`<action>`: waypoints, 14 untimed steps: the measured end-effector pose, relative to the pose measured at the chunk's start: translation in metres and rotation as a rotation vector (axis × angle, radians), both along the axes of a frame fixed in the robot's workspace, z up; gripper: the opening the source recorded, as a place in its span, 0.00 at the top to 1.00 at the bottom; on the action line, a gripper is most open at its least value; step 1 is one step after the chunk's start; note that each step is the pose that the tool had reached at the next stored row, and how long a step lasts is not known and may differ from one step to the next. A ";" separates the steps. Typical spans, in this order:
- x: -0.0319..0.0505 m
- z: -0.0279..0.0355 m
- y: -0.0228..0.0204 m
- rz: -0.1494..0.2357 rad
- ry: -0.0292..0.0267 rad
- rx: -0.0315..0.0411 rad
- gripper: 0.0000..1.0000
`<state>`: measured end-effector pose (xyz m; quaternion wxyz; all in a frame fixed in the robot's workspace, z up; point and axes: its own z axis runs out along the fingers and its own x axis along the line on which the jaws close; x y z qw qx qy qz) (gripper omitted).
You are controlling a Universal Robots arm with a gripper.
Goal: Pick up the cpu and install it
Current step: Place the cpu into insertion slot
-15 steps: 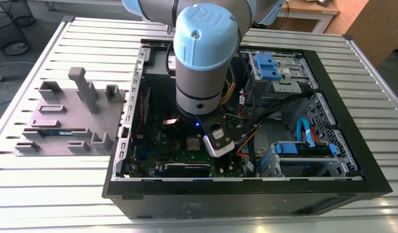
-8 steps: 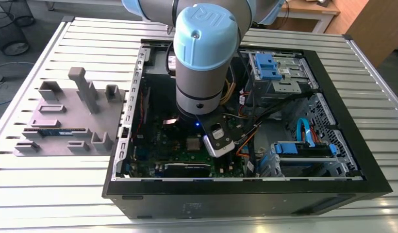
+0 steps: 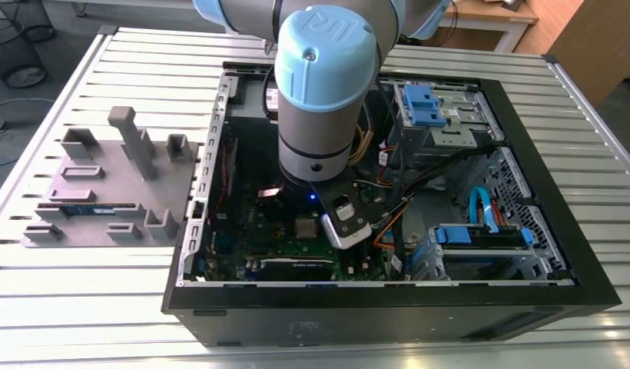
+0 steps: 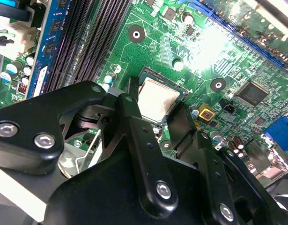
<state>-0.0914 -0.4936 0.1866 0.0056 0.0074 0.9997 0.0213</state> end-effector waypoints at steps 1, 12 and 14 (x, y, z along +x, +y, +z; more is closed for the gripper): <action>0.0000 0.0000 0.0000 0.000 0.0000 0.0000 0.51; 0.0000 0.0030 0.0000 -0.001 0.0000 0.0001 0.51; 0.0000 0.0032 0.0000 -0.003 0.0000 0.0001 0.51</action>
